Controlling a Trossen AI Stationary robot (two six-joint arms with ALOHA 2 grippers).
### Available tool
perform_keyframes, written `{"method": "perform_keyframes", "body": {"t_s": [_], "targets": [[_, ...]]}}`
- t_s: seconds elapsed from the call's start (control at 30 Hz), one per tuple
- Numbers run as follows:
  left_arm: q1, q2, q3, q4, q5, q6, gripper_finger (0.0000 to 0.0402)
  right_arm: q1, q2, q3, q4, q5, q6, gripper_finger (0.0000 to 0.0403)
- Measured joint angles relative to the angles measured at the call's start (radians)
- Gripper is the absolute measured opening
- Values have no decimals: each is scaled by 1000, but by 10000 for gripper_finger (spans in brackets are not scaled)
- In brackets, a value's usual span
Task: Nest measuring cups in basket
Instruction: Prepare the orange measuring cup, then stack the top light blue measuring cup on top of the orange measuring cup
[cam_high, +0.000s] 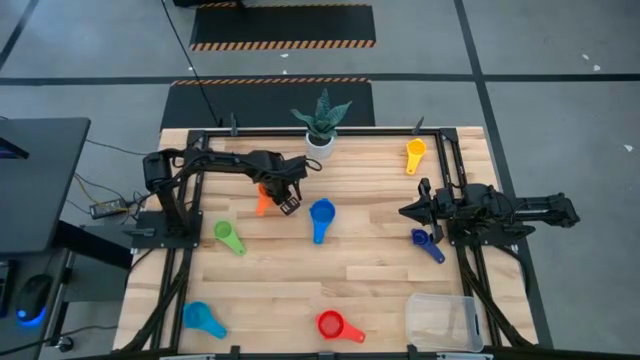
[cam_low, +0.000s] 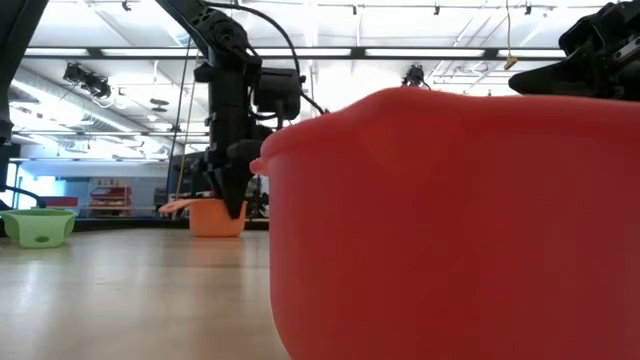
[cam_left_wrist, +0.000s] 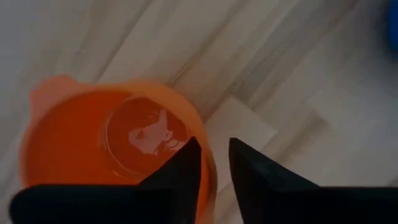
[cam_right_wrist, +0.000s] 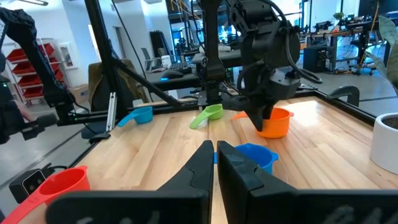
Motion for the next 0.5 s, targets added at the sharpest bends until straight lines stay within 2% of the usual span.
{"method": "perform_keyframes", "body": {"t_s": [0.13,0.5], "targets": [[0,0,53,-15,-1,3,113,0,0,0,0,0,0,27],[0,-1,298,-276,-1,87,118,0,0,0,0,0,0,27]]}}
